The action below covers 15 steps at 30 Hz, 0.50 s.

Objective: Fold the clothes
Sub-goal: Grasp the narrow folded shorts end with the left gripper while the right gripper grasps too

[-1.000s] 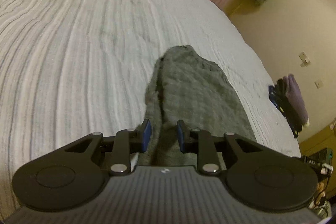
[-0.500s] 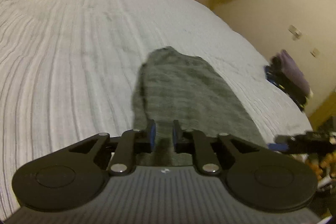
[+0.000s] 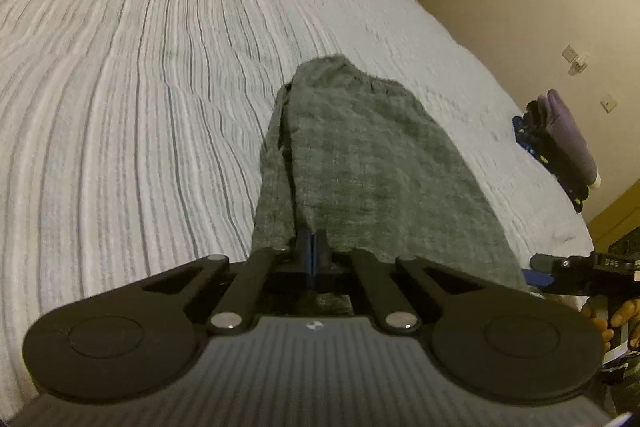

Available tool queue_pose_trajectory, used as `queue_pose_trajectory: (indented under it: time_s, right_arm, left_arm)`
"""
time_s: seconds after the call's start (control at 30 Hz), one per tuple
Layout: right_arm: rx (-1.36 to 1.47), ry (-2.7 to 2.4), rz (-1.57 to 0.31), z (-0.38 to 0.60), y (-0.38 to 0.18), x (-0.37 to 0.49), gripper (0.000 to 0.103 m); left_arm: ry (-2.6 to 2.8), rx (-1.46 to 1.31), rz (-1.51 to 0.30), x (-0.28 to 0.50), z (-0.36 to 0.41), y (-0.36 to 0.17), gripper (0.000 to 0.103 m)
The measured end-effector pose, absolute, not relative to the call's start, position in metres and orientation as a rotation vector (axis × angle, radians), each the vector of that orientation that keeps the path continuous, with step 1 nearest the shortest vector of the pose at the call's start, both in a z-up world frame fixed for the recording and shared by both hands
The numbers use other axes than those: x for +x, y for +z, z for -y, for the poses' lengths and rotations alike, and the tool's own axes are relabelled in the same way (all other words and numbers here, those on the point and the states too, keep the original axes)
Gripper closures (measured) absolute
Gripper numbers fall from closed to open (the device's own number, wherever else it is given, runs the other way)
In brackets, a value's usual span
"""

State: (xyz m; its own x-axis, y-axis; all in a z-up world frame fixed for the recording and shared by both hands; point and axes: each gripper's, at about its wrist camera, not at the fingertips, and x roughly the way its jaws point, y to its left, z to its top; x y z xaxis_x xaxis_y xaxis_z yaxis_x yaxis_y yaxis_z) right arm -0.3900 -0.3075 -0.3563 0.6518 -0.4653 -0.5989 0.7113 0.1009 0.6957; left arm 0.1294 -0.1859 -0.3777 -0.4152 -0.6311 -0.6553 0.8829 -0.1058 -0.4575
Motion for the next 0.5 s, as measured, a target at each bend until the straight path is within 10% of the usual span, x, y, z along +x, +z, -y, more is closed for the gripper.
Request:
queue_pose_trajectory:
  time_s: [0.5]
  right_arm:
    - [1.134, -0.914, -0.293, 0.292, -0.347, -0.386, 0.036]
  left_arm:
    - [-1.652, 0.3, -1.002, 0.148, 0.153, -0.371, 0.099]
